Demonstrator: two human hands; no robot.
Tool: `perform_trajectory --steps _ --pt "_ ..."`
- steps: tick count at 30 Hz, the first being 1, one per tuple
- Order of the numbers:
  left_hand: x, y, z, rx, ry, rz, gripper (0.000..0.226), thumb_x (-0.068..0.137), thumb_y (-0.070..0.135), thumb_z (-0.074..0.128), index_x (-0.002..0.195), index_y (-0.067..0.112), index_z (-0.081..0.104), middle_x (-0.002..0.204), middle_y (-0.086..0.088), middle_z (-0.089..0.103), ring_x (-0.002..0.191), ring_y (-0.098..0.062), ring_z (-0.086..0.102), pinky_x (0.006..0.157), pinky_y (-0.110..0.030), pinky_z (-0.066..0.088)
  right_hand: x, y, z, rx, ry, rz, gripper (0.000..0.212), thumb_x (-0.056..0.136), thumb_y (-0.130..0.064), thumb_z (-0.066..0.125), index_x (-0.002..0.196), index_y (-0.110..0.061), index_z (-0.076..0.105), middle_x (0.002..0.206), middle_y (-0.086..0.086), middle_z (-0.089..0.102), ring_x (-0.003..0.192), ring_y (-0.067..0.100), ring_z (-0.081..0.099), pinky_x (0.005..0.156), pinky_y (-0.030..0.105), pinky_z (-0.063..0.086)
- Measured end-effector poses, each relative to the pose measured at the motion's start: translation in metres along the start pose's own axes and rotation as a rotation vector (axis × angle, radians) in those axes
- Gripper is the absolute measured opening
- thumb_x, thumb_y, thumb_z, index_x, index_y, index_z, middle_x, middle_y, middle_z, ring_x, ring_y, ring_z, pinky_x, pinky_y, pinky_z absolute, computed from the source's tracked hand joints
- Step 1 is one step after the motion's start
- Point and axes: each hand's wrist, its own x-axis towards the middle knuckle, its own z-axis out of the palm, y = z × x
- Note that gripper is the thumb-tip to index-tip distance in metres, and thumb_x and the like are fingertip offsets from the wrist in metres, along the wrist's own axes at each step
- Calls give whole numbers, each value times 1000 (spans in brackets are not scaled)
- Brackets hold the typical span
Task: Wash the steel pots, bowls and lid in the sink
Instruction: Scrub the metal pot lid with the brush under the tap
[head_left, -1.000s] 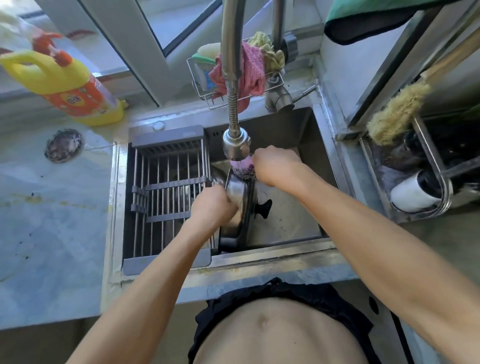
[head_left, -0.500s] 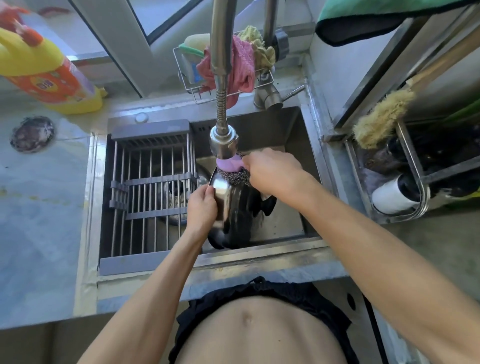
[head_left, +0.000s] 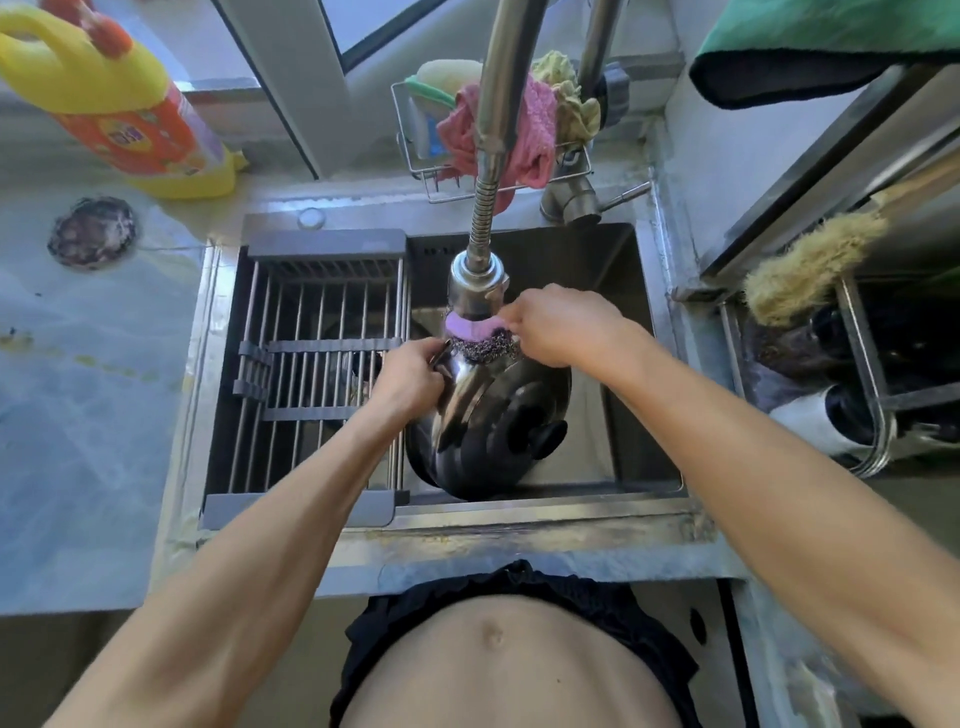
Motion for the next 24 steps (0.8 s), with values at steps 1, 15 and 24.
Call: perform_trajectory --steps 1,15,24 --pt "-1 -4 0 7 -18 -6 46 86 -11 50 117 13 72 99 -5 73 87 -19 68 63 -18 48 0 5 1 16 0 25 32 92 -14 49 120 -23 62 96 4 60 84 27 62 70 39 50" --pt "-6 2 -6 234 -55 89 30 87 -5 55 104 13 73 90 -3 69 82 -21 66 68 -32 52 -3 26 5 -52 52 78 22 92 -13 48 110 -15 60 82 1 52 75 25 56 69 37 46" --pt "-8 12 1 255 5 98 26 86 -4 51 100 5 71 88 -11 68 86 -33 64 69 -33 46 -7 22 0 -90 43 58 21 91 -11 48 108 -15 60 78 2 50 67 22 53 67 37 44"
